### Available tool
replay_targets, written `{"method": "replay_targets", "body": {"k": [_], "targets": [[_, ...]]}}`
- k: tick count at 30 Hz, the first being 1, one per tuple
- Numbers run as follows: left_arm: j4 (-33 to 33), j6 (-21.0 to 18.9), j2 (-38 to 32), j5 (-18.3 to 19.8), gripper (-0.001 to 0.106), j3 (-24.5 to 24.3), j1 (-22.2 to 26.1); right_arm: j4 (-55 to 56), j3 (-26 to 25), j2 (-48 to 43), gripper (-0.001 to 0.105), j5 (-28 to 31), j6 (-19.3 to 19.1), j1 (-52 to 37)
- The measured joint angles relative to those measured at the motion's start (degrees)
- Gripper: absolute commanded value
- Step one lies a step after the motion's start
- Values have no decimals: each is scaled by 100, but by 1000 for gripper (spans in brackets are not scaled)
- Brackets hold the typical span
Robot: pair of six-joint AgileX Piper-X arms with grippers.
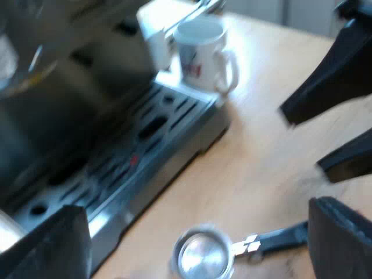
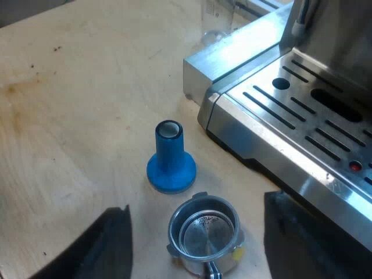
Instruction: Grind coffee beans and then tamp
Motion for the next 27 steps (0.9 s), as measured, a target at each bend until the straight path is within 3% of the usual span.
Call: {"method": "replay_targets", "body": {"k": [3, 11, 14, 21, 27], "targets": [[182, -59, 0, -323, 76, 11, 0, -120, 0, 195, 66, -3, -12, 0], [352, -444, 478, -768, 76, 11, 0, -710, 0, 774, 66, 10, -9, 0], [352, -442, 784, -996, 76, 11, 24, -827, 0, 979, 66, 41, 199, 0], [194, -442, 1627, -1066, 76, 11, 386, -971, 0, 1173, 66, 104, 654, 0], [-200, -442, 2172, -1066, 76, 11, 386, -971, 0, 1171, 66, 104, 685, 0]]}}
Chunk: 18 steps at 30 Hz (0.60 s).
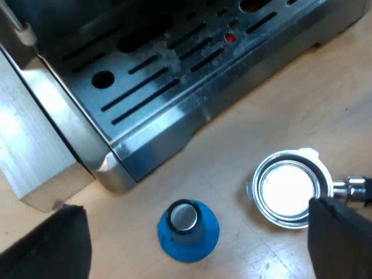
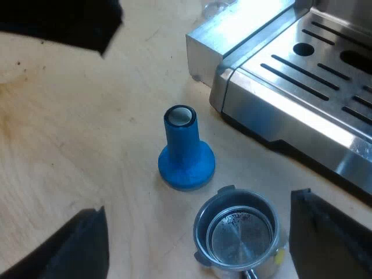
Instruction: Grind coffee beans and then tamp
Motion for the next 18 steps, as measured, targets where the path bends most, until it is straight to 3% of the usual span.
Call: {"method": "replay_targets", "body": {"k": [18], "targets": [[-530, 173, 2138, -53, 76, 0, 0, 0, 0, 0, 66, 0, 0, 0]]}}
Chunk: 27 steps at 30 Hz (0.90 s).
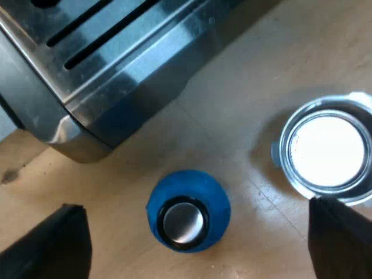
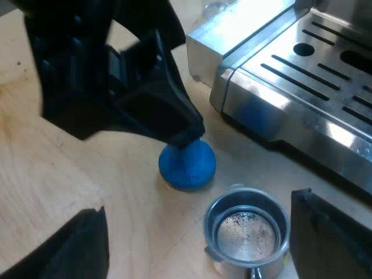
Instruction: Grind coffee beans and then tamp
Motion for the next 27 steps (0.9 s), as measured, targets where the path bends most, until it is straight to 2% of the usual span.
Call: {"method": "replay_targets", "body": {"k": [6, 27], "targets": [[-15, 0, 451, -173, 70, 0, 0, 0, 0, 0, 66, 23, 8, 104], [-281, 0, 1718, -190, 70, 0, 0, 0, 0, 0, 66, 24, 36, 105]]}}
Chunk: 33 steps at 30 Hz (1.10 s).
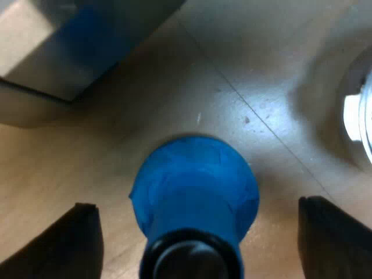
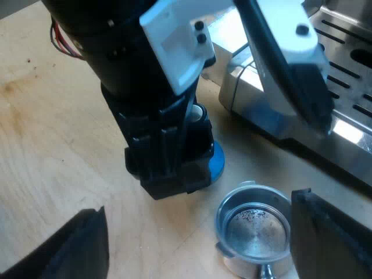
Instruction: Grind coffee beans and then tamp
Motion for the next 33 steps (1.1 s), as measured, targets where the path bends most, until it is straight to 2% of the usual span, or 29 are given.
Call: {"method": "replay_targets", "body": {"k": [8, 11, 13, 16, 21, 24, 26, 27, 33], "targets": [[-96, 43, 73, 11, 70, 0, 0, 0, 0, 0, 66, 0, 0, 0], [-96, 54, 156, 253, 69, 0, 0, 0, 0, 0, 66, 0, 0, 0], [-96, 64, 219, 280, 69, 0, 0, 0, 0, 0, 66, 0, 0, 0], [-96, 76, 281, 279, 60, 0, 0, 0, 0, 0, 66, 0, 0, 0], [-96, 78, 284, 279, 25, 0, 0, 0, 0, 0, 66, 0, 0, 0], [-58, 87, 284, 279, 12, 0, 0, 0, 0, 0, 66, 0, 0, 0], [-29, 87, 284, 279, 8, -13, 0, 0, 0, 0, 66, 0, 0, 0], [37, 87, 284, 268, 0, -14, 0, 0, 0, 0, 66, 0, 0, 0], [310, 132, 68, 144, 0, 3, 0, 0, 0, 0, 66, 0, 0, 0]]}}
